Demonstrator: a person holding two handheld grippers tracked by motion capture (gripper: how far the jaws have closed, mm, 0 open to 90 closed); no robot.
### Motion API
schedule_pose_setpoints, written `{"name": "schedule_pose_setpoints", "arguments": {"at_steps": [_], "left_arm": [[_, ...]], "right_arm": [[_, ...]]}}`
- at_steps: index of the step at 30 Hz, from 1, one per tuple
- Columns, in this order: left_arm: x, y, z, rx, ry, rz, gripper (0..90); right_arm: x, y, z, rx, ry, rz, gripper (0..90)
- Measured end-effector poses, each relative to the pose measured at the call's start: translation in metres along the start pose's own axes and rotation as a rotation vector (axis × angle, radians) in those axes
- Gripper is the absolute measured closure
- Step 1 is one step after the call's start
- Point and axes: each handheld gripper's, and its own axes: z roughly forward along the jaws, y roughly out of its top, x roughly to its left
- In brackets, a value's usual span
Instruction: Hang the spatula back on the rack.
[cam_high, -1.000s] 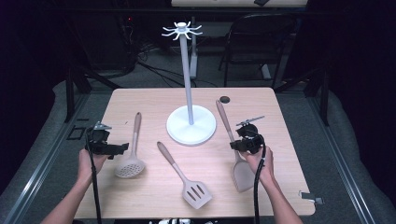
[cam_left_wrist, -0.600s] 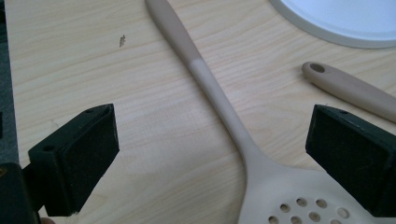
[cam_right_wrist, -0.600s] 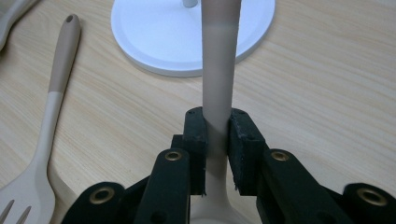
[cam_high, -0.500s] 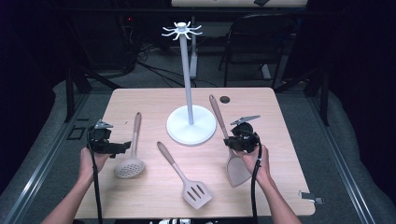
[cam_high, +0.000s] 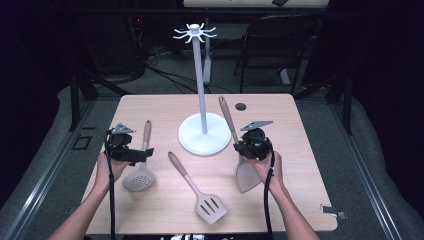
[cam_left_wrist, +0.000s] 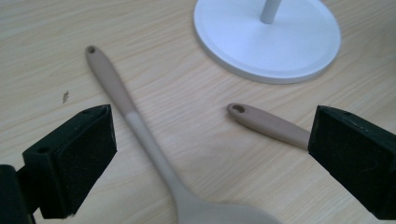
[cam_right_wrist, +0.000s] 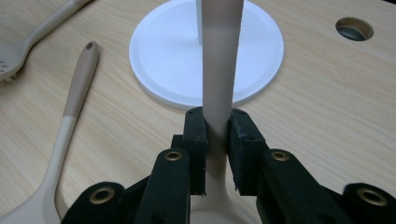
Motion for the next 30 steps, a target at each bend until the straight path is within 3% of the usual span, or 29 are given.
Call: {"name": "schedule_pose_setpoints", "arguments": {"at_steps": [8, 13, 21, 30], "left_arm": [[-0.017, 0.019, 0.007, -0.029, -0.038, 0.039, 0.9], [-0.025, 0.03, 0.016, -0.035, -0.075, 0.039, 0.8], [-0.046, 0.054, 0.035, -0.053, -0.158, 0.055, 1.1], [-0.071, 0.073, 0.051, -0.085, -0.236, 0.069, 7.7]], "right_arm": [[0.008, 0.014, 0.008, -0.044, 0.012, -0.01, 78.8], [0.012, 0.019, 0.013, -0.048, 0.016, -0.017, 78.8], [0.017, 0.026, 0.018, -0.055, 0.024, -0.03, 78.8], [0.024, 0.033, 0.02, -0.068, 0.031, -0.042, 78.9]]}}
